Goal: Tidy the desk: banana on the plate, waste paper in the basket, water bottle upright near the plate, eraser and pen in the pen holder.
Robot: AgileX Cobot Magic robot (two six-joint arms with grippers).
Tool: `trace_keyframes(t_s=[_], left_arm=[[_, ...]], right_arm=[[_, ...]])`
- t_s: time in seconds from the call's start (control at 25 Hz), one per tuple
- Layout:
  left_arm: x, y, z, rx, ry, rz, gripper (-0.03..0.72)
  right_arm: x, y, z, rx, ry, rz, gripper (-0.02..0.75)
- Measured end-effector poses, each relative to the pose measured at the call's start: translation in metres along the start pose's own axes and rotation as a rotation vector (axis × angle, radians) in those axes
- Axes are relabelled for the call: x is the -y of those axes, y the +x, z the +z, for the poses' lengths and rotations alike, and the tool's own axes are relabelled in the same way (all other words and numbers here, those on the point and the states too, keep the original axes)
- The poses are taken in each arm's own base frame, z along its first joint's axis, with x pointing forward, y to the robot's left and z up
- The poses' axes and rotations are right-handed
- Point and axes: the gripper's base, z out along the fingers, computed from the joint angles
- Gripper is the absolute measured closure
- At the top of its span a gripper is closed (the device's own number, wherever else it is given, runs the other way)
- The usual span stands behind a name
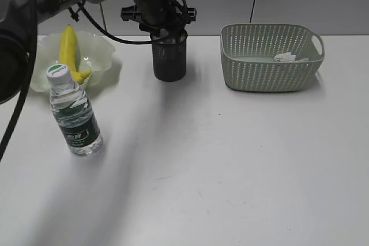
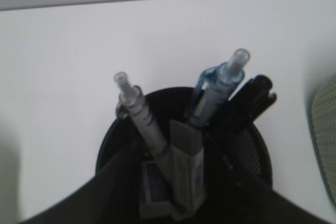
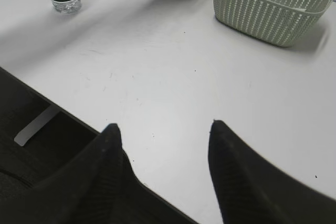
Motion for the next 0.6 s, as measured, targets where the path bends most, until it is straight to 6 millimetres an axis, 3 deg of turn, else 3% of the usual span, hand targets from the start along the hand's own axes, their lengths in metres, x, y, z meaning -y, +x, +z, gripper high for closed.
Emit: trace_keyframes(t_s=[0.12, 0.24, 0.6], left_arm=[[-0.001, -0.003, -0.012, -0.012, -0.010, -0.003, 0.366], [-0.003, -0.013, -0.041, -0.004, -0.013, -0.013, 0.363], [-0.019, -0.043, -0.176, 0.072, -0.048, 0.110, 0.391]], right_arm=[[0.000, 0.000, 0.000, 0.000, 0.000, 0.000, 0.314], [0.000, 0.000, 0.000, 0.000, 0.000, 0.000, 0.314], [0.000, 0.000, 0.000, 0.000, 0.000, 0.000, 0.314]])
